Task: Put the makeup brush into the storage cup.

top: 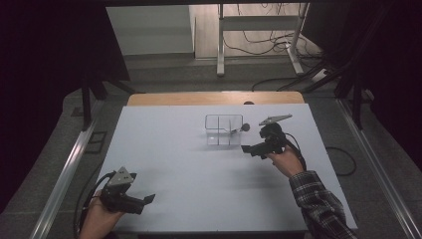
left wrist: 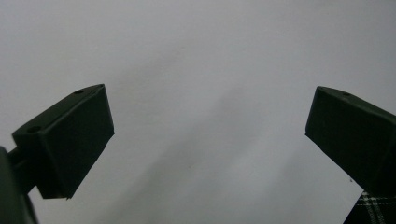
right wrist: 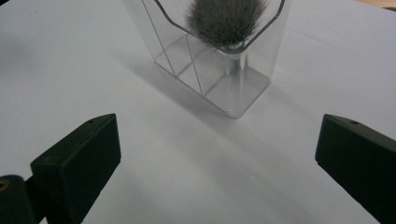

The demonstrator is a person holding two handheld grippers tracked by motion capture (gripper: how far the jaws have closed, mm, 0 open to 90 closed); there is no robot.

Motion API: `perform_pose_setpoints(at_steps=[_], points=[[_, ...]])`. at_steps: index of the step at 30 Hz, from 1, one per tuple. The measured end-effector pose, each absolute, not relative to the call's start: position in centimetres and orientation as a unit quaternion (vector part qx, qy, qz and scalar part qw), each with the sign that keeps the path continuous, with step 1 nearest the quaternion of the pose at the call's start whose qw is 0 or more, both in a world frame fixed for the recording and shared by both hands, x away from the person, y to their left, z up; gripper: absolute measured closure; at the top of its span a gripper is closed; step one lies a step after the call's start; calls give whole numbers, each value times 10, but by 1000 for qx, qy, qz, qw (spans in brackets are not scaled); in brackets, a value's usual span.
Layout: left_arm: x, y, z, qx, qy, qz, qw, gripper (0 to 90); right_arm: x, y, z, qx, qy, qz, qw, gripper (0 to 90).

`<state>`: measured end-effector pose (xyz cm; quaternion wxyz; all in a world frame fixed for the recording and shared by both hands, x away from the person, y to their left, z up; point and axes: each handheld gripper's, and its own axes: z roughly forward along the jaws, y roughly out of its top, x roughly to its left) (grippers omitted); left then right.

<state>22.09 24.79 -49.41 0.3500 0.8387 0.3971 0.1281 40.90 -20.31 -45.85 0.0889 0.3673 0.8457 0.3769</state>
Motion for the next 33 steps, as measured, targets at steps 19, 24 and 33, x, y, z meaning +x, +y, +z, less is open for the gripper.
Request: perform_pose_setpoints(at_steps=[19,24,33], points=[[221,247,-493,839,395,128,351,14,389,-210,-467,357,854,367,92,9],[220,247,-493,840,394,128,351,14,380,-212,-468,352,857,365,90,10],[220,247,-493,841,393,127,350,14,366,-214,-473,346,861,363,82,9]])
